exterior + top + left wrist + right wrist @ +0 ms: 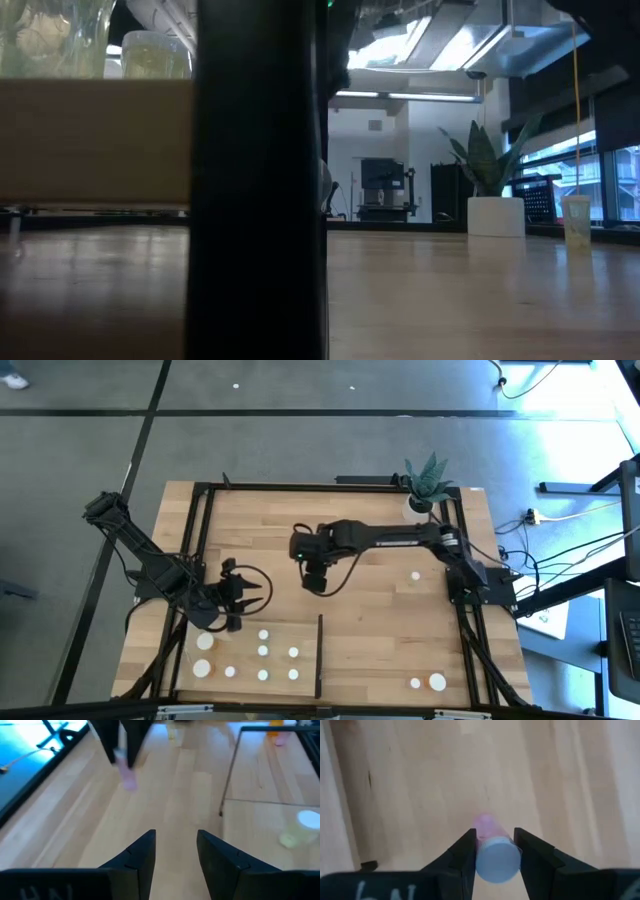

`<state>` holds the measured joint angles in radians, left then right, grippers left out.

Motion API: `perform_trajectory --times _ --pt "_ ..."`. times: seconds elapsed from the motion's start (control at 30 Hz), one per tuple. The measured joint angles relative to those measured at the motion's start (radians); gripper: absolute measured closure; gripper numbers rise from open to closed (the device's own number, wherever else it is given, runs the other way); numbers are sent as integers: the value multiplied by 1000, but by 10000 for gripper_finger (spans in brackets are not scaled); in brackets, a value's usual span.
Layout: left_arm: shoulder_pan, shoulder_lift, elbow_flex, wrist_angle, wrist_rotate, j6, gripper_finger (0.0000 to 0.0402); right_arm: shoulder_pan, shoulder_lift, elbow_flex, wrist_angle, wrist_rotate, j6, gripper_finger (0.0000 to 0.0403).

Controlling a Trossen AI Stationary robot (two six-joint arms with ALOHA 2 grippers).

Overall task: Pick and place medicine bottles onto shelf by color
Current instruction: Put the top pink pill bottle on the shelf aligned with the other pink pill bottle

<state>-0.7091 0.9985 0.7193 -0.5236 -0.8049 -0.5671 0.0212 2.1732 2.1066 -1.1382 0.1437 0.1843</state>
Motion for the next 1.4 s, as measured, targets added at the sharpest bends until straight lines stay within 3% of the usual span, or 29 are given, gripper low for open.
perform_trajectory --times 0.37,1.4 --pt "0 0 0 -8 -109 1 266 -5 117 7 41 -15 -59 277" --pt "0 0 0 -9 -110 -2 265 -9 212 6 83 -67 -59 277"
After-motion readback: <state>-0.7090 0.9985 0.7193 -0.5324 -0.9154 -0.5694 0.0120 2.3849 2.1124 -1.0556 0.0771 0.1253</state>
